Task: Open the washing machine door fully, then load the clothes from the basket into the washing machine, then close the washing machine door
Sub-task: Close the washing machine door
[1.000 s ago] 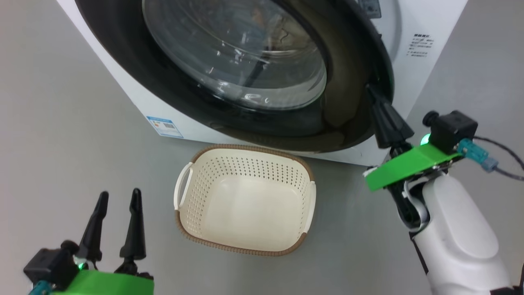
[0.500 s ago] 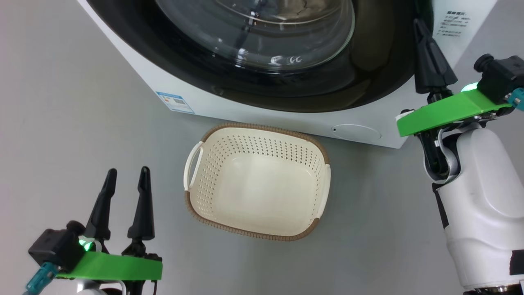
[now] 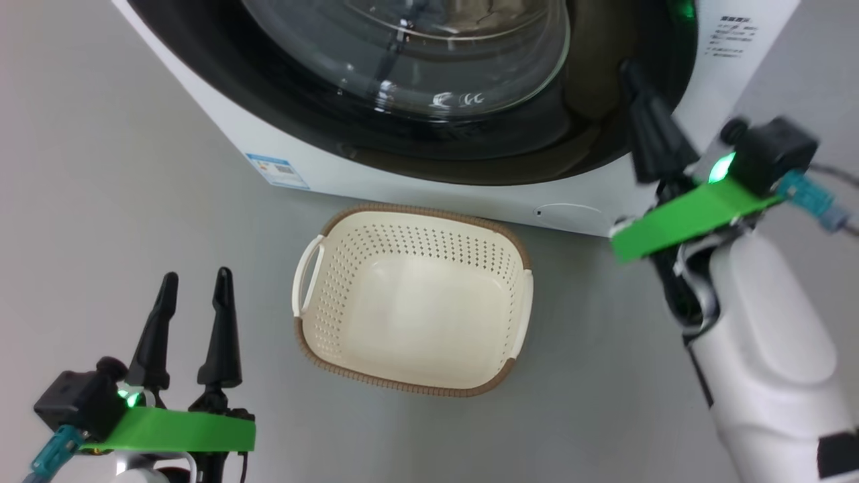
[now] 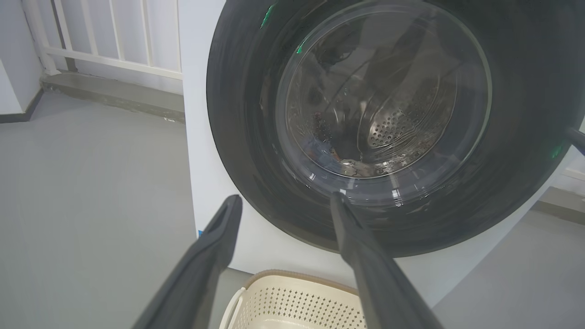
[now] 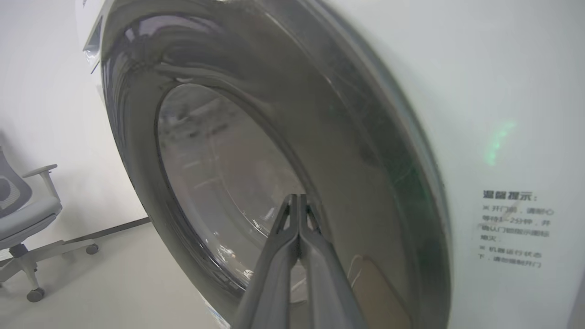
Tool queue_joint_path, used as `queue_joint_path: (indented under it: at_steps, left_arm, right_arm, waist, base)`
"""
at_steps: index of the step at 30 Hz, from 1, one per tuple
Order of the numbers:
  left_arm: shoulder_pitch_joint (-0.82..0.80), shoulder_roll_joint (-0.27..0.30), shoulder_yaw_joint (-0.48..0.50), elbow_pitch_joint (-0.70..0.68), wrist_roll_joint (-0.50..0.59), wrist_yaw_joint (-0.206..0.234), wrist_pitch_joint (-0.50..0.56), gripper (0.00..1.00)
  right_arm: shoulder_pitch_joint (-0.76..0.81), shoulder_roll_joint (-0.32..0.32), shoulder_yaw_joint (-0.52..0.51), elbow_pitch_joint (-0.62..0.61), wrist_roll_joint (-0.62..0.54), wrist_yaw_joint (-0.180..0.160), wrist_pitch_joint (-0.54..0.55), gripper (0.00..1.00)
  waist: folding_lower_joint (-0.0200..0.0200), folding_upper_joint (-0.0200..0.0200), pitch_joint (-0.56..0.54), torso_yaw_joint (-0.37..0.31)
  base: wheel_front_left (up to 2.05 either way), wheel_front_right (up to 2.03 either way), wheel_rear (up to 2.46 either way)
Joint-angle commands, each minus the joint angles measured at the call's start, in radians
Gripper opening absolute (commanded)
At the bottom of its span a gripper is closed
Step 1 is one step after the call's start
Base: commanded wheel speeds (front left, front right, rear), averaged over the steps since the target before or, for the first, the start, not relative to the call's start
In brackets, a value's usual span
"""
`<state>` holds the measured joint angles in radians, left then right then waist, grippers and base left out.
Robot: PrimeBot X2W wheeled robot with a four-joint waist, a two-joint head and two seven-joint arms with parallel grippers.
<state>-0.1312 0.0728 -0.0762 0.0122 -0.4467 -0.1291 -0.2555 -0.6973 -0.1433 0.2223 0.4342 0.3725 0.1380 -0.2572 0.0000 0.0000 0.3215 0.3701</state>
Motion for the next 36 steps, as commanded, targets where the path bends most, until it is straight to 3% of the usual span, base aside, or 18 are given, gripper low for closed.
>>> queue_joint_path:
  at_steps: [1, 2, 3, 4, 5, 19, 36]
  left_arm:
    - [-0.004, 0.03, 0.043, -0.012, 0.006, -0.002, -0.006, 1.0]
    - [0.0, 0.033, 0.048, -0.008, 0.007, -0.002, -0.006, 1.0]
    - [0.004, 0.036, 0.054, -0.003, 0.009, -0.002, -0.006, 1.0]
    - [0.009, 0.039, 0.059, 0.002, 0.011, -0.002, -0.006, 1.0]
    - [0.013, 0.041, 0.063, 0.008, 0.013, -0.002, -0.006, 1.0]
    - [0.064, 0.085, 0.113, 0.057, 0.023, -0.002, -0.006, 1.0]
    - [0.103, 0.121, 0.162, 0.098, 0.014, -0.002, -0.006, 1.0]
  right_arm:
    - [0.047, 0.019, 0.03, -0.03, 0.007, -0.007, -0.005, 0.28]
    - [0.068, 0.02, 0.038, -0.035, 0.007, -0.007, -0.005, 0.42]
    - [0.089, 0.02, 0.042, -0.04, 0.007, -0.007, -0.005, 0.73]
    - [0.111, 0.022, 0.043, -0.044, 0.008, -0.007, -0.005, 0.95]
    - [0.133, 0.024, 0.039, -0.049, 0.008, -0.007, -0.005, 1.0]
    - [0.367, 0.033, -0.02, -0.083, 0.006, -0.007, -0.005, 1.0]
    - [0.462, -0.008, -0.075, -0.114, 0.001, -0.007, -0.005, 1.0]
  waist:
    - [0.0, 0.0, -0.025, -0.024]
    - [0.0, 0.0, -0.033, -0.032]
    - [0.0, 0.0, -0.04, -0.039]
    - [0.0, 0.0, -0.047, -0.047]
    - [0.0, 0.0, -0.055, -0.055]
    - [0.0, 0.0, -0.138, -0.178]
    - [0.0, 0.0, -0.175, -0.319]
  base:
    - [0.0, 0.0, 0.0]
    - [0.0, 0.0, 0.0]
    - [0.0, 0.0, 0.0]
    - [0.0, 0.0, 0.0]
    - [0.0, 0.0, 0.0]
    - [0.0, 0.0, 0.0]
    - [0.0, 0.0, 0.0]
